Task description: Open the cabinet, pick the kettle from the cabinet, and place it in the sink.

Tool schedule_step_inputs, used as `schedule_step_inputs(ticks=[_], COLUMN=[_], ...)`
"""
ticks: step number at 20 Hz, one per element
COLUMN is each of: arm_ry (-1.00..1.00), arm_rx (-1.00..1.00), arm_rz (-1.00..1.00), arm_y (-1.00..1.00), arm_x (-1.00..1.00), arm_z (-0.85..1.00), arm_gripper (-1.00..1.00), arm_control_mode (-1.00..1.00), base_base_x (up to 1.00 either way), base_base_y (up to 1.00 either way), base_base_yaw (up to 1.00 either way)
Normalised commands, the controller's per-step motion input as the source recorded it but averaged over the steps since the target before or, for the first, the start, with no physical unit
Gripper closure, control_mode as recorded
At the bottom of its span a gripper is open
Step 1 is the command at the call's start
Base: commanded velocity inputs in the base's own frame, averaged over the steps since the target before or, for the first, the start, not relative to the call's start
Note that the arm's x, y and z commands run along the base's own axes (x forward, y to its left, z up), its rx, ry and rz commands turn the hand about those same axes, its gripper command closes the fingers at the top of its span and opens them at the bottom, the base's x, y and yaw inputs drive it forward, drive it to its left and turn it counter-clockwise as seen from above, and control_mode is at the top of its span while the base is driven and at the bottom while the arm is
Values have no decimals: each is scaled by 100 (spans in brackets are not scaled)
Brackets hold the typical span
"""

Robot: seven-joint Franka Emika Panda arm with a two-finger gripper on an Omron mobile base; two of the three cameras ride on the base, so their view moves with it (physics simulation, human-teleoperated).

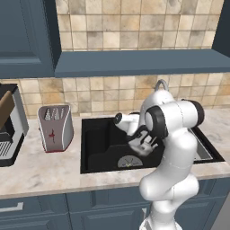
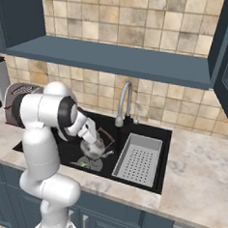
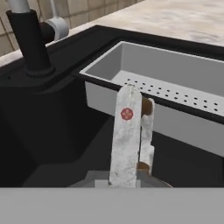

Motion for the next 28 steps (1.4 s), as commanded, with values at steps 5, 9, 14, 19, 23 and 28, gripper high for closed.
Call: schedule_step_inputs(ticks=[5,9,14,19,23,28], arm_ry=[-1,-8,-17,-20,-14,-9], arm_rx=[0,0,0,0,3,3], arm_rz=[-19,-12,-8,-3,-3,-5], arm_y=[0,-4,-2,-2,-1,-1], arm_x=[2,8,1,-3,-2,-3], arm_z=[-31,-32,-38,-50,-54,-55], arm_gripper=[100,100,100,100,100,100], arm_control_mode=[-100,-100,-100,-100,-100,-100], base_base_x=[0,0,0,0,0,0], base_base_y=[0,0,0,0,0,0], base_base_yaw=[0,0,0,0,0,0])
